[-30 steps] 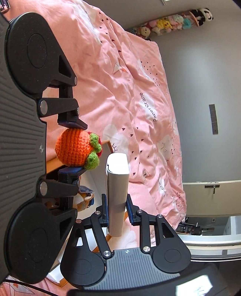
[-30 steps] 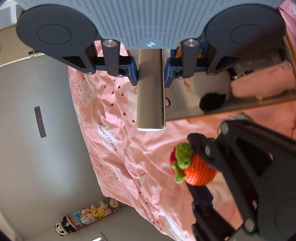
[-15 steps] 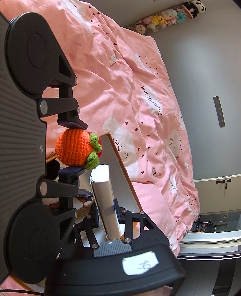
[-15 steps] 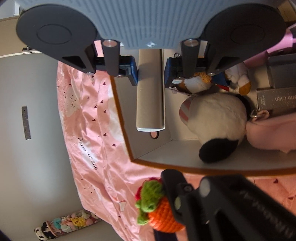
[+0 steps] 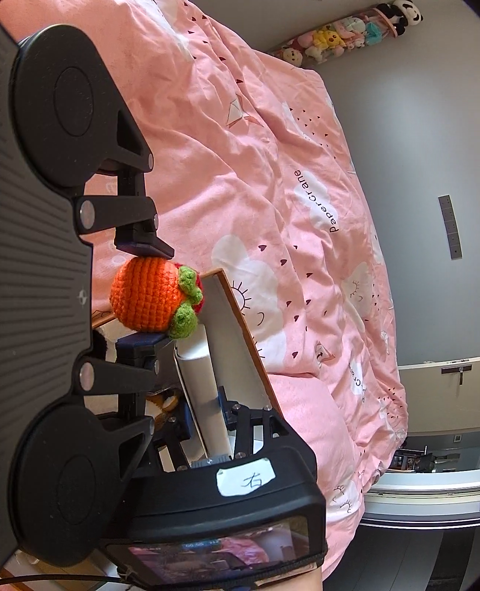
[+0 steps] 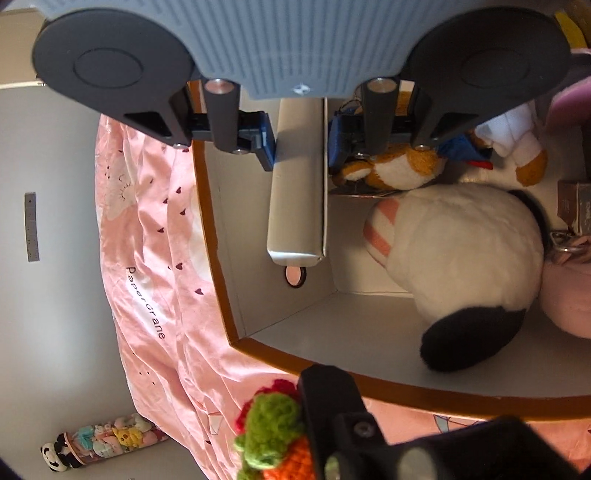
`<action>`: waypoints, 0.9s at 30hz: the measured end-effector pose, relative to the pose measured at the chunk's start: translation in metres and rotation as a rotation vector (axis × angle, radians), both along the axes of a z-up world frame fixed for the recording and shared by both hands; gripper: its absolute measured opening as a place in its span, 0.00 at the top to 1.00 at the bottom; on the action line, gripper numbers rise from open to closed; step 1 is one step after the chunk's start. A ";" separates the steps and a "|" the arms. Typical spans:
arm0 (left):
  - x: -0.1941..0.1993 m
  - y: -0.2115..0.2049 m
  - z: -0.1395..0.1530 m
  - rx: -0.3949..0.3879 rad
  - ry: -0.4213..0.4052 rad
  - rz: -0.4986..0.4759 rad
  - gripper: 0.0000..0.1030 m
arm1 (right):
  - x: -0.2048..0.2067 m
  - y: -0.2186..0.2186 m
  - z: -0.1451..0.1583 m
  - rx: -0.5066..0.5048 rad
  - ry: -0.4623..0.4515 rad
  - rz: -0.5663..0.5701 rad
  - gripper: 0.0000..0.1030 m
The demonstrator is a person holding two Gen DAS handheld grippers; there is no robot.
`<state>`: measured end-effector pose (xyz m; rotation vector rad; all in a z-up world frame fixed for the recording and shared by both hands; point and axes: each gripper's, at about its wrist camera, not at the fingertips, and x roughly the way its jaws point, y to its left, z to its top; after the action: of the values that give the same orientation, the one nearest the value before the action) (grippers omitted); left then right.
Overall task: Organize objects
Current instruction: 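Lower the cream box upright into the orange box with the right tool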
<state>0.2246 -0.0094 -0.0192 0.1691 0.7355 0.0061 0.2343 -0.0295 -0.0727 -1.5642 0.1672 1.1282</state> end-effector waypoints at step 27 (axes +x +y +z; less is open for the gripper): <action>0.006 0.011 -0.003 -0.056 0.032 -0.026 0.56 | 0.003 -0.014 0.044 0.073 0.246 -0.157 0.70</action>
<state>0.2306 0.0014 -0.0218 0.1254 0.7648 -0.0422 0.2378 -0.0431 -0.0292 -1.3215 0.4019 1.1857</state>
